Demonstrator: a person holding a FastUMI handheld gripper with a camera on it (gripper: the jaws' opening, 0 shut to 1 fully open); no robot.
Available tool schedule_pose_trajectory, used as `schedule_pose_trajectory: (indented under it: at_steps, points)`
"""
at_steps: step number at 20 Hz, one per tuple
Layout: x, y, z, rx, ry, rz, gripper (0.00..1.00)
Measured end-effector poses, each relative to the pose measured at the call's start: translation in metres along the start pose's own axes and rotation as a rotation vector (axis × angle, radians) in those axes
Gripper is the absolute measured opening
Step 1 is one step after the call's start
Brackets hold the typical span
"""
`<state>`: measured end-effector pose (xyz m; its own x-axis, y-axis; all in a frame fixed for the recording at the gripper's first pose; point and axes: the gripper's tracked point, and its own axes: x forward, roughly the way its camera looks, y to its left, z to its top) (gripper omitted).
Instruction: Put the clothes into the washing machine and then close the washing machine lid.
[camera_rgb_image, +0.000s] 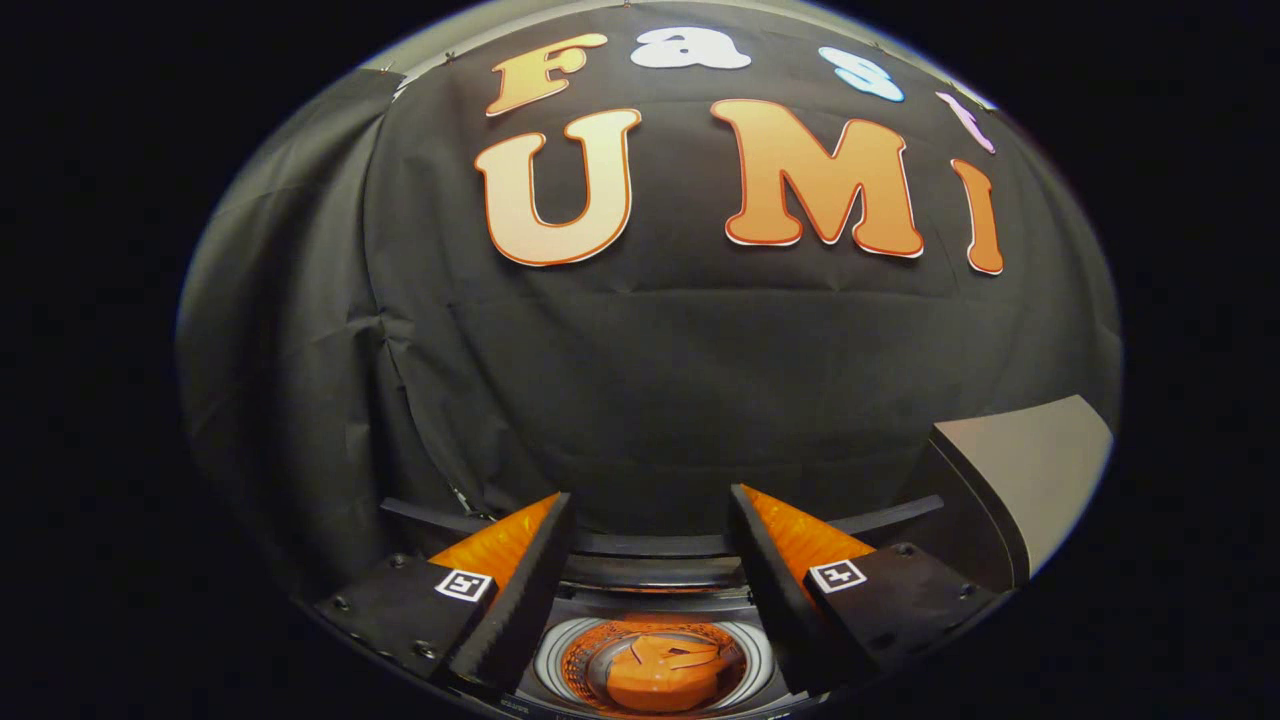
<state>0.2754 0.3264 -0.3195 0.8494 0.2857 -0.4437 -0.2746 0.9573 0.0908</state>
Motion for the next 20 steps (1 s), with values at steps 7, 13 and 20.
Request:
schedule_pose_trajectory:
  at_steps: [7,13,20]
  points:
    - [-0.032,0.006,-0.031,-0.012,-0.007,0.014,0.99]
    - [-0.029,0.007,-0.088,0.026,0.145,0.022,0.97]
    - [-0.021,0.019,-0.157,0.058,0.289,0.048,0.98]
